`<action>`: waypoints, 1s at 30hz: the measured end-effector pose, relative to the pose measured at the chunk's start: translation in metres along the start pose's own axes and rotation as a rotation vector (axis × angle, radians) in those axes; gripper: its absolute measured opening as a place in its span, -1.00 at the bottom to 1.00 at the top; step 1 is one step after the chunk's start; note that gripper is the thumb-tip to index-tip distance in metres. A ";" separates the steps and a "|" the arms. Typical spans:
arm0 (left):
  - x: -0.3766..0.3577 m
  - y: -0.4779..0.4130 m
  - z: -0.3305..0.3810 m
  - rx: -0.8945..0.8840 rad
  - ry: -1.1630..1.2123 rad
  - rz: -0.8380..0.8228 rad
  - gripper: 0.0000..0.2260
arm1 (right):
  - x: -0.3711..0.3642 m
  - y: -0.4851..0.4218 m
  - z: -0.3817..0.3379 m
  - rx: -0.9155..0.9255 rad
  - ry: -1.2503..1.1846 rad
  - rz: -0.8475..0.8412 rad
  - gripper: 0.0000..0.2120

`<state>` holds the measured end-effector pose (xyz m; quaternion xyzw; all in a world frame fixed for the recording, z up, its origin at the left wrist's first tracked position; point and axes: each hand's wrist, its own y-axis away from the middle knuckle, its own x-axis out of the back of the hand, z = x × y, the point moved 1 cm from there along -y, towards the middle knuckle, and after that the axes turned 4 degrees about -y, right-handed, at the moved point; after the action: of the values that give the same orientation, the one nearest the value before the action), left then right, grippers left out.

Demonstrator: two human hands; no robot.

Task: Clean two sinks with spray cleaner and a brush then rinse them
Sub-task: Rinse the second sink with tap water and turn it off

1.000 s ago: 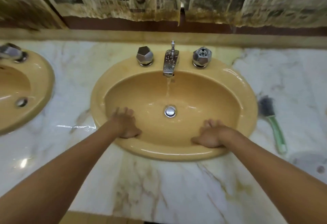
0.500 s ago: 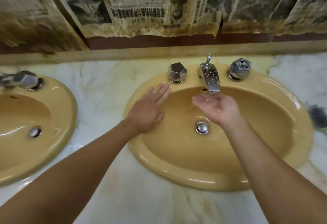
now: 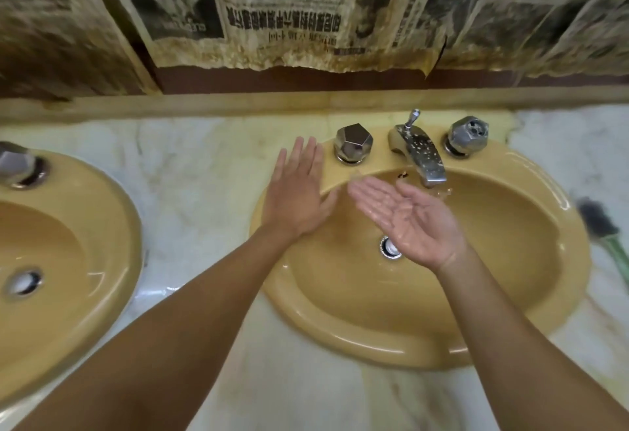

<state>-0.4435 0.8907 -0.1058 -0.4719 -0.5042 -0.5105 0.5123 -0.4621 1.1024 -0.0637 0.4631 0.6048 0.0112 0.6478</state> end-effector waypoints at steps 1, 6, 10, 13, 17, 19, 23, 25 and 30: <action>0.001 -0.001 -0.001 -0.015 0.020 -0.007 -0.24 | -0.002 -0.001 0.003 -0.032 0.063 0.022 -0.50; 0.005 -0.001 -0.004 -0.044 0.094 0.003 -0.39 | 0.007 -0.010 -0.015 0.304 -0.347 0.408 -0.55; 0.002 0.022 -0.004 -0.041 0.093 0.044 -0.42 | -0.004 -0.006 -0.016 0.413 -0.506 0.327 -0.53; -0.004 0.059 0.003 0.009 0.018 0.029 -0.30 | -0.021 -0.006 -0.001 0.328 -0.381 0.235 -0.66; -0.003 0.068 0.008 0.152 0.055 -0.019 -0.20 | -0.039 -0.015 0.040 -0.020 0.400 0.156 -0.61; -0.001 0.057 0.002 0.122 0.047 -0.031 -0.22 | -0.038 -0.010 0.037 0.023 0.393 0.227 -0.60; 0.007 0.024 -0.012 -0.048 0.012 -0.047 -0.32 | -0.010 0.007 -0.005 0.270 -0.202 0.372 -0.61; 0.007 0.021 -0.009 -0.070 0.006 -0.019 -0.36 | 0.000 0.008 -0.015 0.330 -0.294 0.396 -0.59; -0.004 0.085 0.014 0.078 0.078 -0.003 -0.18 | -0.022 0.008 -0.002 0.251 -0.172 0.242 -0.68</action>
<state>-0.3585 0.9079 -0.1063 -0.4306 -0.5041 -0.5092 0.5488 -0.4653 1.0950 -0.0413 0.6086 0.4838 -0.0261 0.6284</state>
